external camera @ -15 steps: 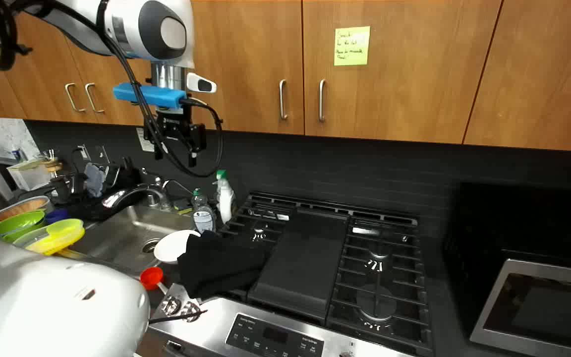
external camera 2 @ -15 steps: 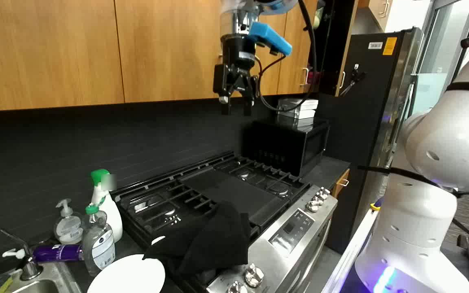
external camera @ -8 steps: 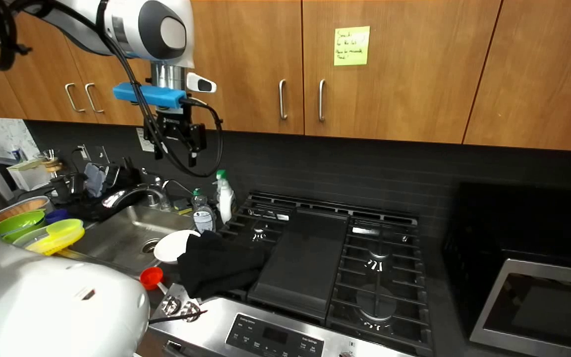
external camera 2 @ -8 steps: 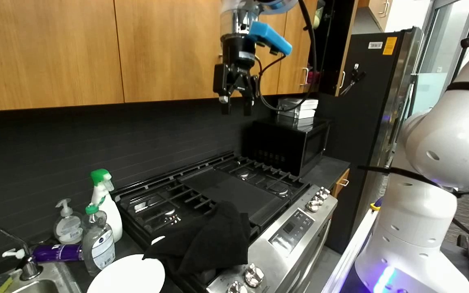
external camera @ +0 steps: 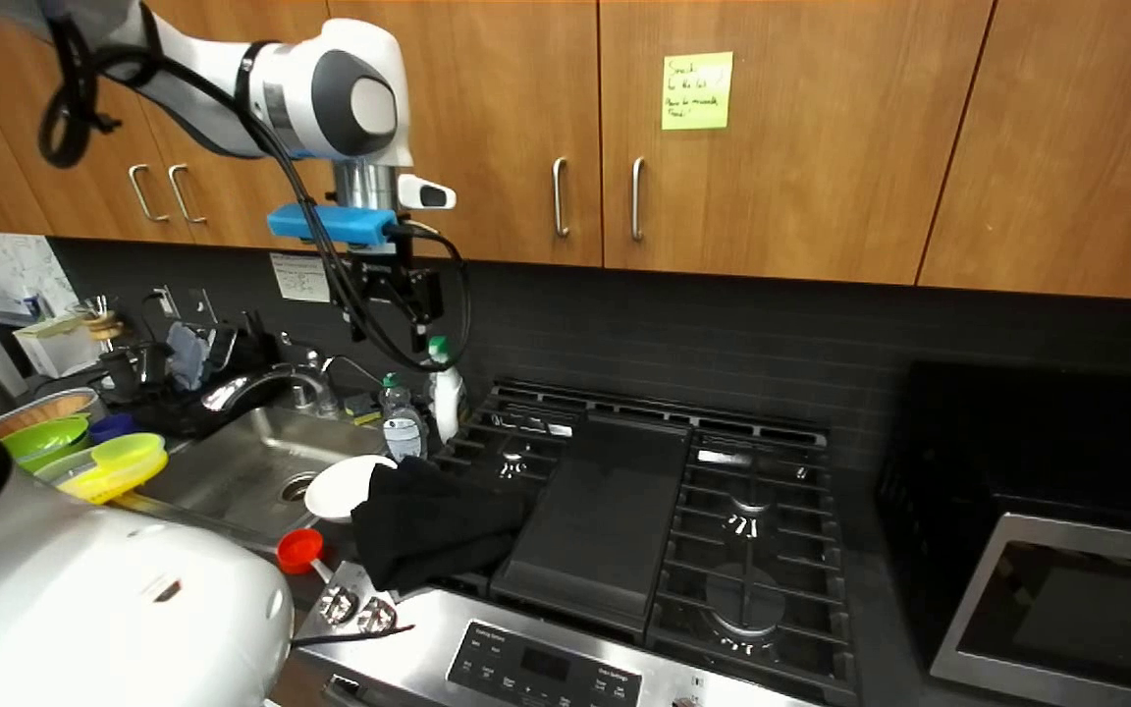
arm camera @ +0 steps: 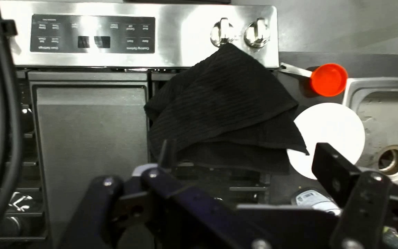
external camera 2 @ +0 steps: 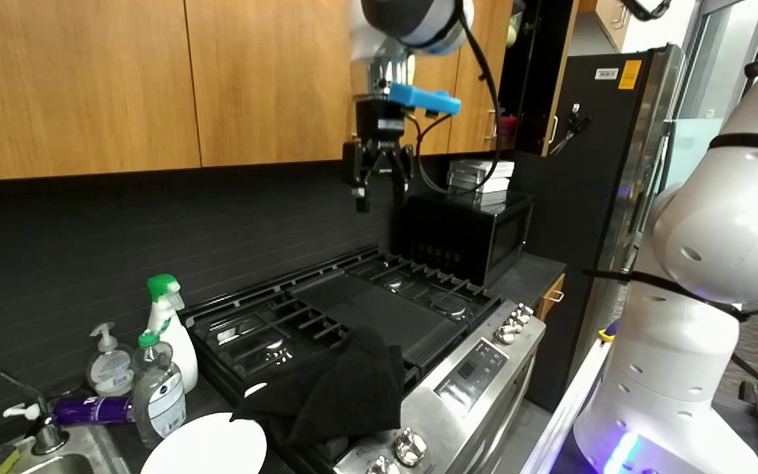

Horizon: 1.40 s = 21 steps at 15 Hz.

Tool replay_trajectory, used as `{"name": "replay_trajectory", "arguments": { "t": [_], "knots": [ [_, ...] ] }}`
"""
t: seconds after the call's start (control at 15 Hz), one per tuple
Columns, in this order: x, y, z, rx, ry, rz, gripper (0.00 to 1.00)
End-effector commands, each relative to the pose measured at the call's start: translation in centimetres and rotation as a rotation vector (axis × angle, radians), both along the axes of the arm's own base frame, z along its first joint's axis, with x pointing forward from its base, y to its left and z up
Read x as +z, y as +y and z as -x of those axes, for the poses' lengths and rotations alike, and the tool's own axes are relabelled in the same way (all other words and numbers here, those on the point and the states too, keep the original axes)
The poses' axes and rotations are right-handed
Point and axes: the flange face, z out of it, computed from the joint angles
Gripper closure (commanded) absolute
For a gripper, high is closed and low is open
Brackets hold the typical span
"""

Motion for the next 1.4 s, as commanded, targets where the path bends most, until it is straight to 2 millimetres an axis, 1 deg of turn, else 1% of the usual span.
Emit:
{"name": "replay_trajectory", "arguments": {
  "t": [0.0, 0.13, 0.27, 0.47, 0.67, 0.8, 0.93, 1.13, 1.33],
  "knots": [
    [-5.3, -1.5, -2.6, -0.021, 0.023, 0.060, 0.00],
    [-7.5, -2.0, -3.3, -0.014, 0.042, 0.064, 0.00],
    [-9.3, -2.2, -3.6, 0.000, 0.063, 0.058, 0.00],
    [-11.3, -2.1, -3.4, 0.015, 0.095, 0.051, 0.00],
    [-14.6, -1.4, -3.0, 0.029, 0.134, 0.049, 0.00],
    [-17.4, -0.6, -2.5, 0.052, 0.162, 0.052, 0.00],
    [-20.3, 0.7, -1.9, 0.083, 0.188, 0.055, 0.00],
    [-22.8, 2.0, -1.3, 0.120, 0.241, 0.064, 0.00],
    [-23.9, 2.4, -0.9, 0.130, 0.273, 0.078, 0.00]
  ]
}}
